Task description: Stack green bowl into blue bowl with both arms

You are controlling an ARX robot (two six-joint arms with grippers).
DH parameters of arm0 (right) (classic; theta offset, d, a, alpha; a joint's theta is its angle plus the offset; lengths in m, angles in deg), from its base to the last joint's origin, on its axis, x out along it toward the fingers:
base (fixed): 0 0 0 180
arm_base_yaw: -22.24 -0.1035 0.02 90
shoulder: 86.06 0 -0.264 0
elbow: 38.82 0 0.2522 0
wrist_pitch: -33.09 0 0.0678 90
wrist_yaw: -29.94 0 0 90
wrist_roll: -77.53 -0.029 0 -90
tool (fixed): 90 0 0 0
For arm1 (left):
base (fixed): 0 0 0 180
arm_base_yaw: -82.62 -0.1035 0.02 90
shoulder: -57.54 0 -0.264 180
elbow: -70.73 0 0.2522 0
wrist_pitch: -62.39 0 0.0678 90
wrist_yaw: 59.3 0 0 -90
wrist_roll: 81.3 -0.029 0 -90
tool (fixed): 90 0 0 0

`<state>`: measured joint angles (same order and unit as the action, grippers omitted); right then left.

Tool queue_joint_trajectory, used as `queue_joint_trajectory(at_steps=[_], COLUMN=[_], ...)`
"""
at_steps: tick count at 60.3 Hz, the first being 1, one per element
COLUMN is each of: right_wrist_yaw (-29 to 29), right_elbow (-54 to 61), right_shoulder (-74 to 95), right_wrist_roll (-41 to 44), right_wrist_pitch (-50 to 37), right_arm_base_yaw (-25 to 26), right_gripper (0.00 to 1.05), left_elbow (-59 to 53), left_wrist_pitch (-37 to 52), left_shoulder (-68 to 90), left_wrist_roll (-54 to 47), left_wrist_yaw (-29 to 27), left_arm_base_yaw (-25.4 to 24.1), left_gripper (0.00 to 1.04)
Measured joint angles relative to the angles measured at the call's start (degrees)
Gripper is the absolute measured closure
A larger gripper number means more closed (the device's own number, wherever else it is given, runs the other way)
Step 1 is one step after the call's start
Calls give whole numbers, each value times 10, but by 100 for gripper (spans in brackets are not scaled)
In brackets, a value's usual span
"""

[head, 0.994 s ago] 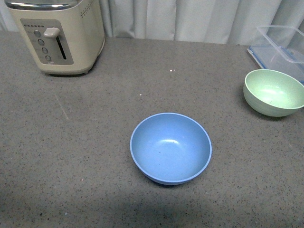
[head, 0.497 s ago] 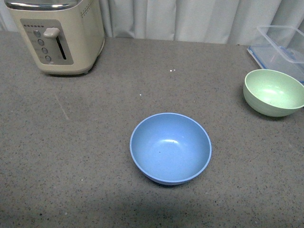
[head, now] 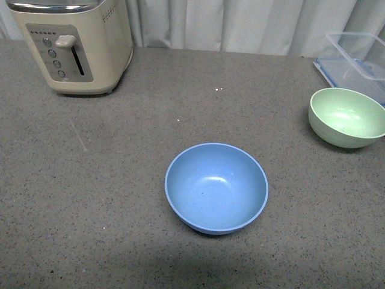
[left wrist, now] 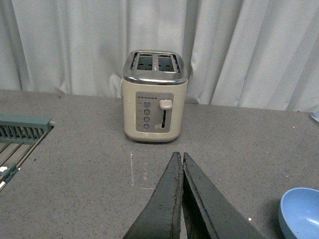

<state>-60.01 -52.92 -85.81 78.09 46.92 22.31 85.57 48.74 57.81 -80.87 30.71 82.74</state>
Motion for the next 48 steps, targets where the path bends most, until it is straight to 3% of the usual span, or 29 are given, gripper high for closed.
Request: queue_joint_trajectory(at_steps=[3, 6, 12, 14, 29, 35, 48], right_wrist_yaw=[0, 0, -120, -123, 14, 62, 111], right_elbow=[0, 0, -28, -39, -130, -199, -332], right_shoulder=[0, 0, 68, 116, 478, 636, 842], right_wrist_roll=[0, 0, -14, -15, 63, 109, 197], right_wrist_pitch=[0, 0, 70, 49, -194, -212, -174], right_arm_base_yaw=[0, 0, -27, -25, 59, 85, 91], right_gripper=[9, 9, 9, 9, 9, 9, 9], left_elbow=[0, 0, 0, 0, 0, 0, 0], left_wrist_pitch=[0, 0, 0, 0, -1, -1, -1], left_shoulder=[0, 0, 0, 0, -1, -1, -1], left_wrist_roll=[0, 0, 0, 0, 0, 0, 0], left_wrist_yaw=[0, 0, 0, 0, 0, -2, -1], left_arm_base_yaw=[0, 0, 0, 0, 0, 0, 0], left_gripper=[100, 91, 73, 65, 22, 5, 6])
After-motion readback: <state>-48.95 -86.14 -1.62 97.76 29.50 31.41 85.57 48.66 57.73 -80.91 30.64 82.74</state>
